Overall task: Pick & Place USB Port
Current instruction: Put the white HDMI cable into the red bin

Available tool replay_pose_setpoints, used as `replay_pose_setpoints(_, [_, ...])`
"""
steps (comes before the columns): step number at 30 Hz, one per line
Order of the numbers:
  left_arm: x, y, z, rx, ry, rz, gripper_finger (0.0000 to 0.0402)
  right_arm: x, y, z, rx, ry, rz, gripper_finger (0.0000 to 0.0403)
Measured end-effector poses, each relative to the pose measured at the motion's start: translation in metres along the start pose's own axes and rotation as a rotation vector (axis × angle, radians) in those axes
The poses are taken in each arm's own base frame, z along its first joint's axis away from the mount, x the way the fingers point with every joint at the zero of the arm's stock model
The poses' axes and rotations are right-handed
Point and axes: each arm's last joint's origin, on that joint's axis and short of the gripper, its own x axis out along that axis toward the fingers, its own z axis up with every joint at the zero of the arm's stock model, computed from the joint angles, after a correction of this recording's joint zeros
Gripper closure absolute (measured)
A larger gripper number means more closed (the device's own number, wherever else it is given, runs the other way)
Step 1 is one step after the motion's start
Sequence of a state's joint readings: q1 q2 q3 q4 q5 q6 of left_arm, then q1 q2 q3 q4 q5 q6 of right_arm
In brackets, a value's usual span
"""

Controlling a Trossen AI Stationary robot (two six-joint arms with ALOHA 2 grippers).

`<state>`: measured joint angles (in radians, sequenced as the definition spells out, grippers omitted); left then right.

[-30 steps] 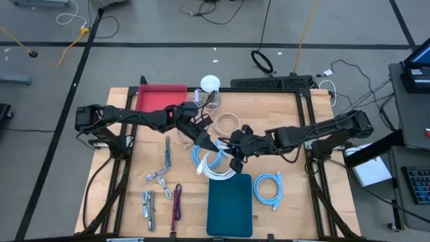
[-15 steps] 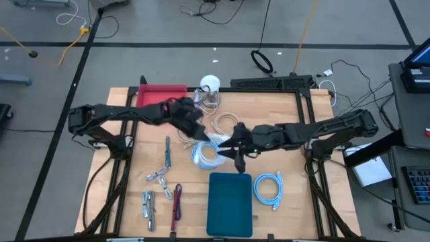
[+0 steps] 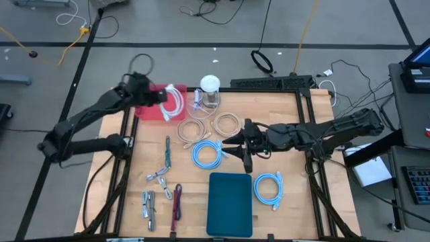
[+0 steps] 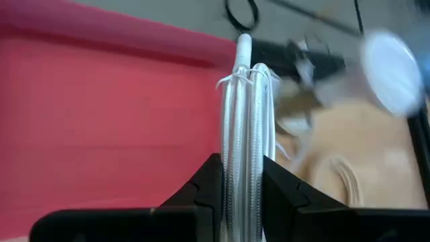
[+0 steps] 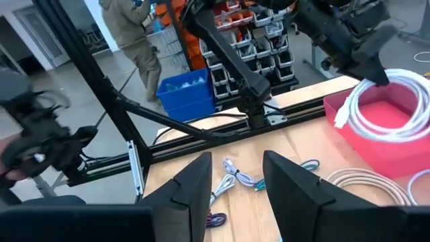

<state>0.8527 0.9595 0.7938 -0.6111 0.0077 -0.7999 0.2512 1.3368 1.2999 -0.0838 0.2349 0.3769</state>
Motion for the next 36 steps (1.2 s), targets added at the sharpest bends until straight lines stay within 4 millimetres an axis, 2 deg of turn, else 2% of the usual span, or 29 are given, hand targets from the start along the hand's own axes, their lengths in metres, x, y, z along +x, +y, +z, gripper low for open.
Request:
replay_pose_setpoints(4, [0.008, 0.038, -0.010, -0.117, -0.032, 0.003, 0.0340, 0.003, 0.000, -0.003, -0.002, 0.016, -0.006, 0.0273])
replay_pose_setpoints(10, [0.037, 0.073, -0.030, -0.205, -0.073, -0.212, 0.0340, 0.003, -0.001, -0.003, -0.001, 0.012, -0.005, 0.0273])
replay_pose_setpoints(14, [0.043, 0.077, -0.030, -0.255, -0.167, -0.323, 0.0340, 0.003, -0.001, -0.003, 0.000, 0.012, -0.005, 0.0273])
replay_pose_setpoints(18, [0.042, 0.078, -0.025, -0.287, -0.228, -0.317, 0.0340, 0.003, -0.001, -0.003, 0.016, 0.012, -0.005, 0.0273])
replay_pose_setpoints(26, [0.052, 0.090, -0.027, -0.275, -0.178, -0.211, 0.0340, 0.003, 0.000, -0.003, 0.027, 0.012, -0.004, 0.0273])
replay_pose_setpoints(32, [0.062, 0.092, -0.028, -0.245, -0.127, -0.210, 0.0338, 0.003, 0.000, -0.003, 0.026, 0.013, -0.003, 0.0273])
replay_pose_setpoints(34, [0.062, 0.091, -0.028, -0.244, -0.127, -0.214, 0.0309, 0.003, 0.000, -0.003, 0.025, 0.012, -0.003, 0.0273])
replay_pose_setpoints(36, [0.061, 0.091, -0.027, -0.247, -0.134, -0.215, 0.0262, 0.003, 0.000, -0.003, 0.026, 0.012, -0.003, 0.0273])
